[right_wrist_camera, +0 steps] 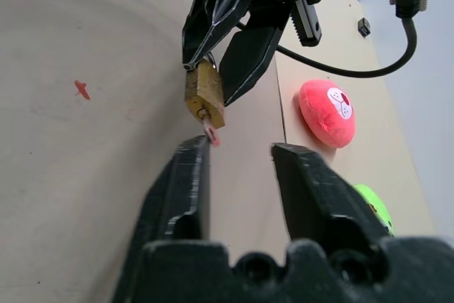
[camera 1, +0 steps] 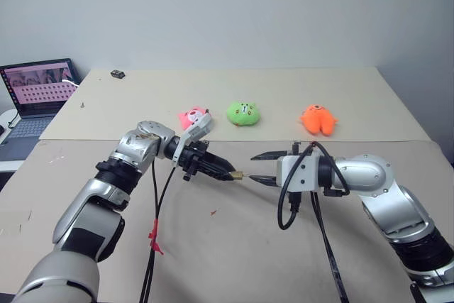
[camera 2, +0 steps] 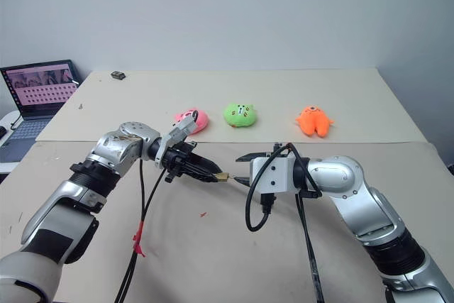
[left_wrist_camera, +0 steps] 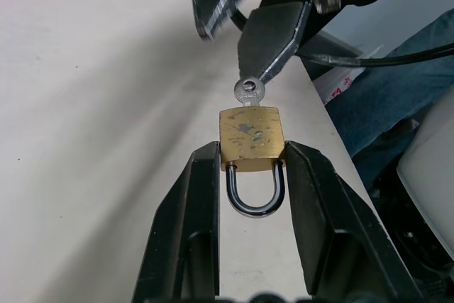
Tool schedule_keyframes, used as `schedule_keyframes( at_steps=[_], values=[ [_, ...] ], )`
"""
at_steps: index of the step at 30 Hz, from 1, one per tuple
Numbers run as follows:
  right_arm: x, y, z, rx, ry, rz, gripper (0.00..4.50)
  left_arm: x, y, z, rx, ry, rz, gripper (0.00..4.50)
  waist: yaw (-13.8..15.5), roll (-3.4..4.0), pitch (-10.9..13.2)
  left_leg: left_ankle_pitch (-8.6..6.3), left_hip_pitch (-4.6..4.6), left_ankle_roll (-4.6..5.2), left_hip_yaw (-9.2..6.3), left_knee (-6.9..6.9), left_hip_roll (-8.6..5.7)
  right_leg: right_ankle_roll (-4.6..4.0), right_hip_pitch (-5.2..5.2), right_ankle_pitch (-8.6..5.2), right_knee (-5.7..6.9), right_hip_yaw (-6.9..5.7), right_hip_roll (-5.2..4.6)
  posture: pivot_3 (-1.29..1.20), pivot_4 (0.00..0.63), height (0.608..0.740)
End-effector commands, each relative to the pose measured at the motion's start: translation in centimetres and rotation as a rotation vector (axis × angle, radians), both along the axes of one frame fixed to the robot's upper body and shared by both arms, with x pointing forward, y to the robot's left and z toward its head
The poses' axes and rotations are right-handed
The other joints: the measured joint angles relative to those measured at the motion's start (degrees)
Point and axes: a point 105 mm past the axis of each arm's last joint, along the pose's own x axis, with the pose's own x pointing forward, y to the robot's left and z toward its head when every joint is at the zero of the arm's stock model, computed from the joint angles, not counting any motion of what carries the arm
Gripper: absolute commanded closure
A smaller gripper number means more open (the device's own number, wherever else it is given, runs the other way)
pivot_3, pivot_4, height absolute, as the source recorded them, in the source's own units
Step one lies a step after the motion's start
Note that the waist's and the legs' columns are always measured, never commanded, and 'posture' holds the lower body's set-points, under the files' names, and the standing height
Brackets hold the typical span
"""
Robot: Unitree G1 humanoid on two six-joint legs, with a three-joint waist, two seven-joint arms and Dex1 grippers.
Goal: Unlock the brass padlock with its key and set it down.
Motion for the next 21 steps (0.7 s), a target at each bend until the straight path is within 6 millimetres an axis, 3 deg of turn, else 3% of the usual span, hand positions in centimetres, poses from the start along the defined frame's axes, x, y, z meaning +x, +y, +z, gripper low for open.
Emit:
schedule_keyframes(
  at_steps=[1, 21],
  values=[
    [-0.48, 0.21, 1.13, 0.020, -0.044, 0.019, 3.80, -0.03, -0.20, 0.96, -0.011, -0.039, -0.030, 3.67, 0.0, 0.00, 0.0, 0.00, 0.00, 0.00, 0.00, 0.00, 0.00, 0.00, 0.00, 0.00, 0.01, 0.00, 0.00, 0.00, 0.150, 0.650],
    [-1.06, 0.21, 0.62, 0.022, -0.019, 0.007, 3.80, 0.24, -0.86, 1.18, -0.026, -0.044, -0.041, 3.67, 0.0, -0.02, 0.0, 0.01, 0.01, 0.01, -0.01, 0.00, 0.00, 0.00, 0.00, 0.00, 0.02, 0.00, 0.01, 0.00, 0.150, 0.650]
  ],
)
